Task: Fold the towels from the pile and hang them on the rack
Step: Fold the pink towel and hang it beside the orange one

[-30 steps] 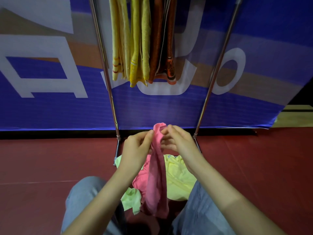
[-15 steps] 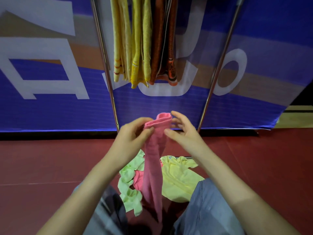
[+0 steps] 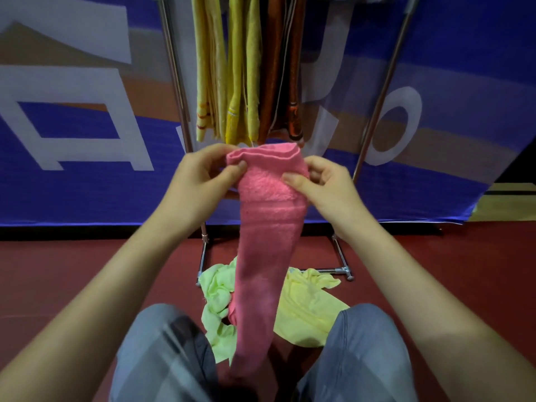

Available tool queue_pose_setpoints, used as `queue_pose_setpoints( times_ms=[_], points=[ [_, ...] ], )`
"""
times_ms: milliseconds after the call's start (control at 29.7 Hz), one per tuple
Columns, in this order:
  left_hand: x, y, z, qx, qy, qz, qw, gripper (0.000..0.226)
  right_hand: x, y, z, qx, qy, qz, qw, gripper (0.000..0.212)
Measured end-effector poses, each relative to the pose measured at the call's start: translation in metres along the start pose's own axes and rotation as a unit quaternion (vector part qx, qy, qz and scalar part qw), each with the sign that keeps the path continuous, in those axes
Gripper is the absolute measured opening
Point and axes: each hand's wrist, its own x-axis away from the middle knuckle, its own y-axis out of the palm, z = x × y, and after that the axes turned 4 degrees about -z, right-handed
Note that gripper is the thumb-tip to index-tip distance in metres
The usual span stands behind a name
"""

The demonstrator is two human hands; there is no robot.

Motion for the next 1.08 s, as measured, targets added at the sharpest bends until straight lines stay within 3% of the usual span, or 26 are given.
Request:
queue_pose_setpoints(
  times_ms=[169, 337, 438, 573, 674, 843, 1078],
  points=[
    [0.002, -0.004, 0.003, -0.002, -0.006, 0.003, 1.000, 0.017, 0.010, 0.002, 0.003, -0.053, 0.022, -0.050, 0.997, 0.018],
    [0.007, -0.006, -0.003, -0.031, -0.081, -0.091, 0.992, 0.009, 0.017, 0.005, 0.014, -0.080, 0.062, -0.051, 0.993, 0.019],
    [0.004, -0.007, -0.003, -0.106, -0.123, -0.155, 0.975, 0.051, 0.020, 0.011, 0.016, -0.090, 0.063, -0.073, 0.991, 0.027],
    [0.000, -0.001, 0.007, -0.185, -0.102, -0.179, 0.961, 0.046, 0.019, 0.016, 0.020, -0.083, 0.060, -0.095, 0.990, 0.034],
    [-0.004, 0.001, 0.011, -0.213, -0.074, -0.169, 0.959, 0.028, 0.020, 0.019, 0.024, -0.095, 0.059, -0.103, 0.988, 0.037],
    [-0.006, 0.002, 0.024, -0.231, -0.006, -0.113, 0.966, 0.032, 0.034, 0.022, 0.049, -0.160, 0.117, -0.128, 0.972, 0.026],
    [-0.024, -0.018, 0.044, -0.229, 0.061, -0.001, 0.972, 0.034, 0.063, 0.030, 0.104, -0.069, 0.242, -0.196, 0.948, 0.018]
  ],
)
